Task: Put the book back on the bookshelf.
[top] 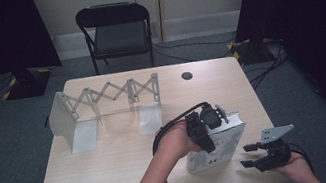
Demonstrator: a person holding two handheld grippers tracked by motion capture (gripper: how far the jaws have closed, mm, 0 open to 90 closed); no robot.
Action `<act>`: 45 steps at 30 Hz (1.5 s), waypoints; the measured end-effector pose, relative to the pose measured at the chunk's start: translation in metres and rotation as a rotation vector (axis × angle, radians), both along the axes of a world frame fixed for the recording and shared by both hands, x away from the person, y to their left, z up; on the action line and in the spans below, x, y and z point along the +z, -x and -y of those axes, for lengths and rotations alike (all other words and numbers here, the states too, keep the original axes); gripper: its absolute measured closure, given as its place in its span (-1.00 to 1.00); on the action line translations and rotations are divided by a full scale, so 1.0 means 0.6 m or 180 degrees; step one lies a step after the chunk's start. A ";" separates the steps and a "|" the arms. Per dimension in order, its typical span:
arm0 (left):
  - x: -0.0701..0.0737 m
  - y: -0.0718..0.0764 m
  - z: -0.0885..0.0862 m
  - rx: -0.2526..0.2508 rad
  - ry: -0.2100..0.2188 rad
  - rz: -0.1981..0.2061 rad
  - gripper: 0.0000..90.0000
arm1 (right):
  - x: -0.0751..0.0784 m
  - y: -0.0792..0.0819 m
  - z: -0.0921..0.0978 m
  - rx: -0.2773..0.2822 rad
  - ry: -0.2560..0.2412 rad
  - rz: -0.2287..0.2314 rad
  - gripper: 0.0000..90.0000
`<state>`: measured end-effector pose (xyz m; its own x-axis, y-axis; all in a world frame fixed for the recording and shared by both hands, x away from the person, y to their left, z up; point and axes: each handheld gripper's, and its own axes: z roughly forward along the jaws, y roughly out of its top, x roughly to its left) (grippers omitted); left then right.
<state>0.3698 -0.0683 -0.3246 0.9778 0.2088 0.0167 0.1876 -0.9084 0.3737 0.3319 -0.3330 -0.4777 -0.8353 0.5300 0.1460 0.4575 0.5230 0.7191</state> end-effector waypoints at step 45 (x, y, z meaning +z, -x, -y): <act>0.033 0.007 -0.023 0.0297 -0.0257 0.0041 0.17 | -0.019 0.002 -0.015 0.0016 0.0154 0.0093 -0.27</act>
<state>0.3655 -0.0543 -0.3051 0.9538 0.2964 0.0497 0.2684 -0.9145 0.3029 0.3305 -0.3240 -0.4889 -0.8415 0.5316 0.0958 0.4340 0.5598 0.7058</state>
